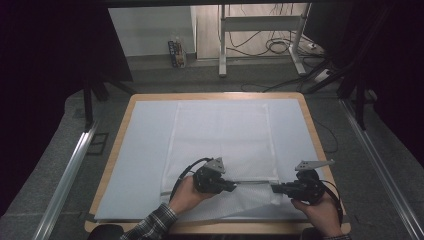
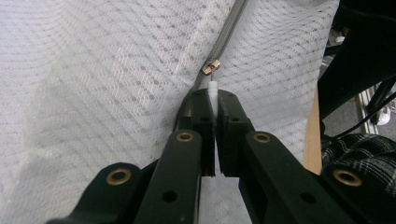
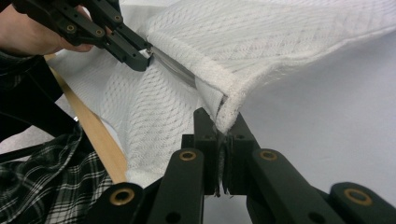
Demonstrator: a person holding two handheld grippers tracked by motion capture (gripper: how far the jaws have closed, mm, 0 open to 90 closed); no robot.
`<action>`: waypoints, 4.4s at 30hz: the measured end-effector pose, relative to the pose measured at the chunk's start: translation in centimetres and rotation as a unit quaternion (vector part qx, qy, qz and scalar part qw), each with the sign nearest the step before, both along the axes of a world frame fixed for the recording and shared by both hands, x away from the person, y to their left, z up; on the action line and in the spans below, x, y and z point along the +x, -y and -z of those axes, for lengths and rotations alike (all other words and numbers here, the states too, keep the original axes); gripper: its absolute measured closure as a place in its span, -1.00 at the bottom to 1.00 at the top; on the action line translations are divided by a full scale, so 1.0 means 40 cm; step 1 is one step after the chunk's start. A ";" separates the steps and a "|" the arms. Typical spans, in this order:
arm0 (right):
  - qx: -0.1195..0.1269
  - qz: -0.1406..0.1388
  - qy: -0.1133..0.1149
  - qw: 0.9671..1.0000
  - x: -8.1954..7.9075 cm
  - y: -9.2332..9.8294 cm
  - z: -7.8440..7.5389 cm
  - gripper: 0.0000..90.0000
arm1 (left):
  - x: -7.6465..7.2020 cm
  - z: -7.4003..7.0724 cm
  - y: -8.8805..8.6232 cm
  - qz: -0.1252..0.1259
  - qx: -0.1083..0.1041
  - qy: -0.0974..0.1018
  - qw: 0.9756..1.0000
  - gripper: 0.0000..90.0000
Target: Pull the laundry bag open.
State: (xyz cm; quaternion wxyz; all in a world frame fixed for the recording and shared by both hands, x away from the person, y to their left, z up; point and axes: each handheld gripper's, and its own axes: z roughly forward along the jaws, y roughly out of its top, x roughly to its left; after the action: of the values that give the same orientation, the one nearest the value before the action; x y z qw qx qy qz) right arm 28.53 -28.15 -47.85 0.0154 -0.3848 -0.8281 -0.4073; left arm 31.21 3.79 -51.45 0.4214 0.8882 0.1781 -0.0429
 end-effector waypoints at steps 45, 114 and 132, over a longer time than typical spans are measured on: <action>-0.012 -0.003 -0.004 1.000 -0.005 -0.005 0.006 0.89 | -0.018 0.006 -0.102 -0.032 -0.008 -0.016 0.999 0.94; -0.014 0.020 -0.003 1.000 -0.005 0.020 0.005 0.89 | -0.057 -0.006 -0.281 -0.078 0.002 -0.024 0.997 0.94; -0.017 0.019 0.001 1.000 -0.007 0.017 0.004 0.89 | -0.066 -0.001 -0.312 -0.090 0.002 -0.026 0.996 0.94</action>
State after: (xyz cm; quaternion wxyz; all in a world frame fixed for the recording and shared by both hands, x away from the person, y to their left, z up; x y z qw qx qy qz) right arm 28.26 -28.83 -48.02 0.0008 -0.4003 -0.8273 -0.3940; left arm 28.58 16.27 -51.39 0.4165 0.8681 0.2688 -0.0275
